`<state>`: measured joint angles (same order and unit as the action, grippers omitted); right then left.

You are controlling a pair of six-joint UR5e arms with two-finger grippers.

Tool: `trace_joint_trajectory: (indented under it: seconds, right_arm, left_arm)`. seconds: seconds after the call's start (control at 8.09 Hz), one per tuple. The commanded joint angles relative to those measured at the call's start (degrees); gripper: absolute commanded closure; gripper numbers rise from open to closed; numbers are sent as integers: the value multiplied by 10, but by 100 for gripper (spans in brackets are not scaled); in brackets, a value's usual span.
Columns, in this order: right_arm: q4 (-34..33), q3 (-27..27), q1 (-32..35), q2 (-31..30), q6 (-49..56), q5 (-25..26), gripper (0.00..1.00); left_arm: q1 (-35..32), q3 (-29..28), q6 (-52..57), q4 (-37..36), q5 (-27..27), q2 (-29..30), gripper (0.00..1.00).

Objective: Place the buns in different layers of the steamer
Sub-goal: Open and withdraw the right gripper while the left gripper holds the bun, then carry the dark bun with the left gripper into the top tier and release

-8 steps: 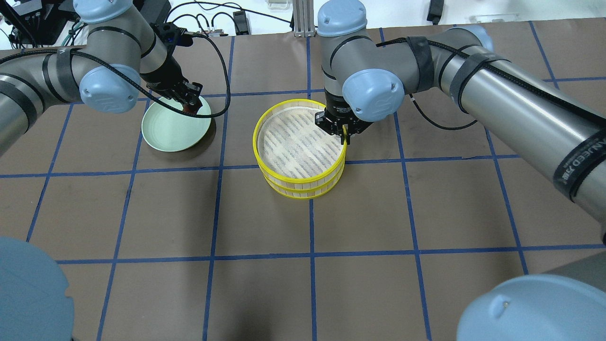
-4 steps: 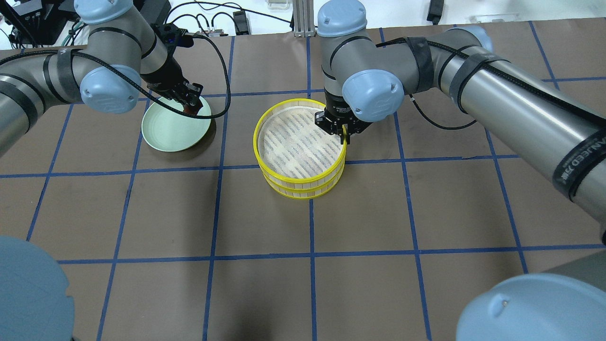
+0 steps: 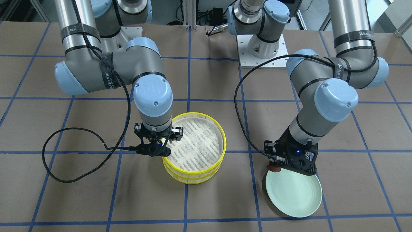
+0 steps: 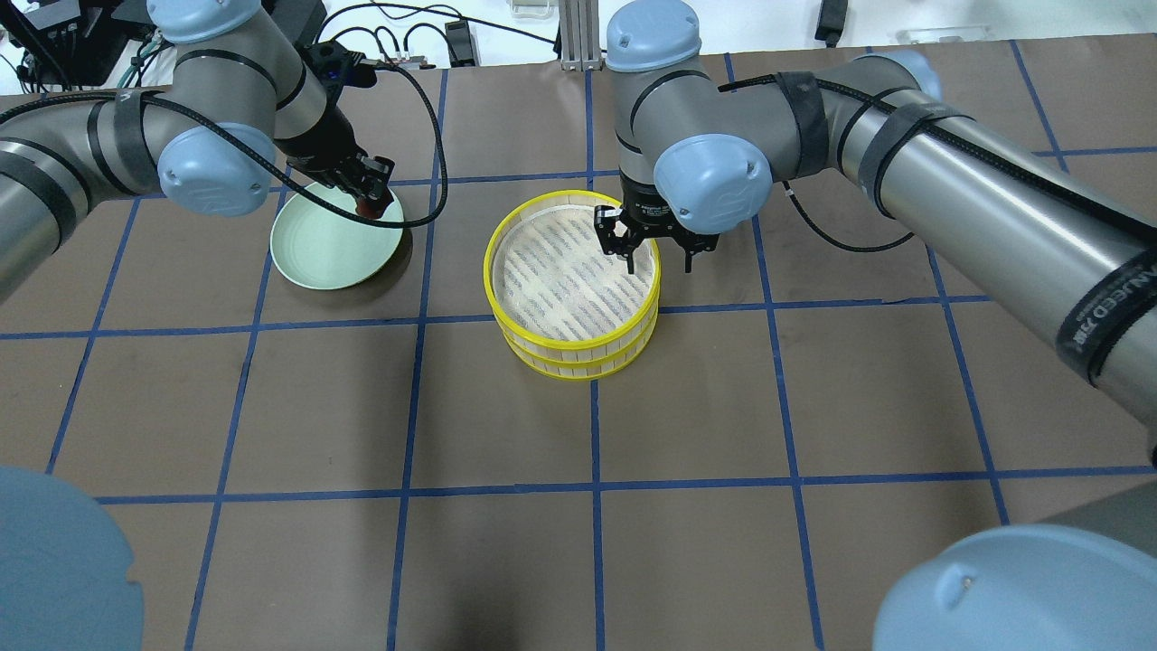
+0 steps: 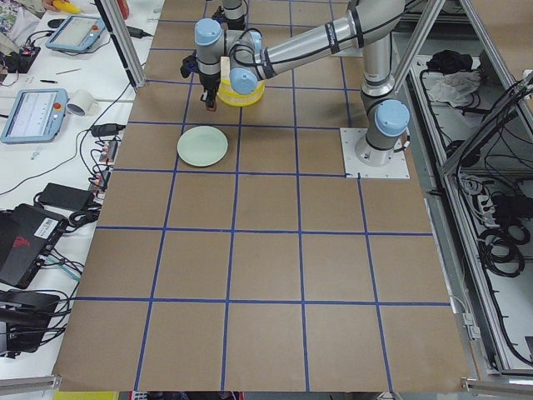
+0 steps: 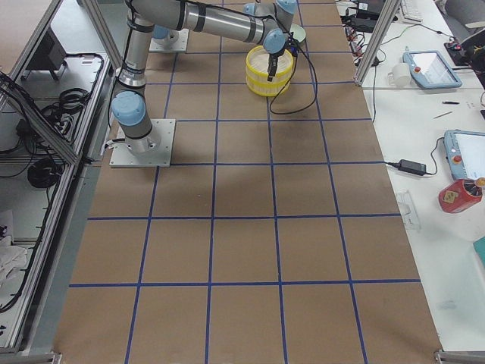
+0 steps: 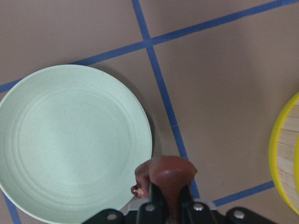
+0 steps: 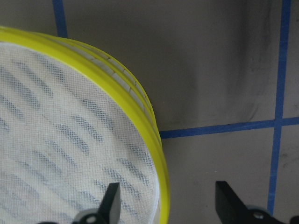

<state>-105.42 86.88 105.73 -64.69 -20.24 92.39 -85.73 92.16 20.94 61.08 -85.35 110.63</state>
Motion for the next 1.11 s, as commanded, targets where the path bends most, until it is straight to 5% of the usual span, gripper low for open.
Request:
trace_joint_trajectory:
  seconds: [0.0,0.74,0.87,0.99]
  right_arm:
    - [5,-3,-10,-39,4,2,0]
    - [188,-1,-174,-256,147,-13,0]
    - [202,-1,-197,-267,180,-12,0]
    - [216,0,-199,-271,182,-15,0]
  left_arm:
    - [-47,0,-75,15,-3,-30,100]
    - [-211,0,-288,12,22,-34,100]
    - [-211,0,-288,11,64,-30,94]
    - [-211,0,-288,11,72,-22,69]
